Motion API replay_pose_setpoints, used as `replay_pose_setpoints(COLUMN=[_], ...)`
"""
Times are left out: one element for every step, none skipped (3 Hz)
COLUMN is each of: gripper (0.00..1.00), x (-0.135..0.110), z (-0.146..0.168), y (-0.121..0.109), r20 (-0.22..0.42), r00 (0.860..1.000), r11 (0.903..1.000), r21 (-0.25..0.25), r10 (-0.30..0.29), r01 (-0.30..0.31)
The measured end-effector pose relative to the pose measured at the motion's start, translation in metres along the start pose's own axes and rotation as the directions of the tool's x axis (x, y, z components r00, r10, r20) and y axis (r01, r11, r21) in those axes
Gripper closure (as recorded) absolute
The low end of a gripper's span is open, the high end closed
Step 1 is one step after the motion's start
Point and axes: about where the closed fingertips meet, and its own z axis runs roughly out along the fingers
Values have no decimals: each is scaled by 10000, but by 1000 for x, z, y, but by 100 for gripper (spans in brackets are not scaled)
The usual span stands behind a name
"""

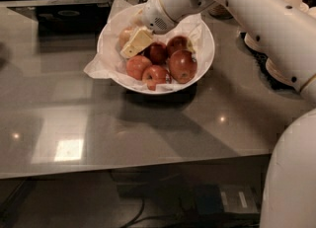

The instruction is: Pick apple from white bowl

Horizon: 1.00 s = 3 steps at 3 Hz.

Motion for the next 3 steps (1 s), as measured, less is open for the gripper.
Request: replay_pose_setpoints(gripper=[27,28,47], x=[2,6,9], z=[5,11,14], y=[-3,-5,-6], r20=[-9,-8,59], r00=[10000,9998,9994], r11=[10000,9997,9993], r21=[11,58,88], r10=[74,219,349], r01=[-74,-219,-350])
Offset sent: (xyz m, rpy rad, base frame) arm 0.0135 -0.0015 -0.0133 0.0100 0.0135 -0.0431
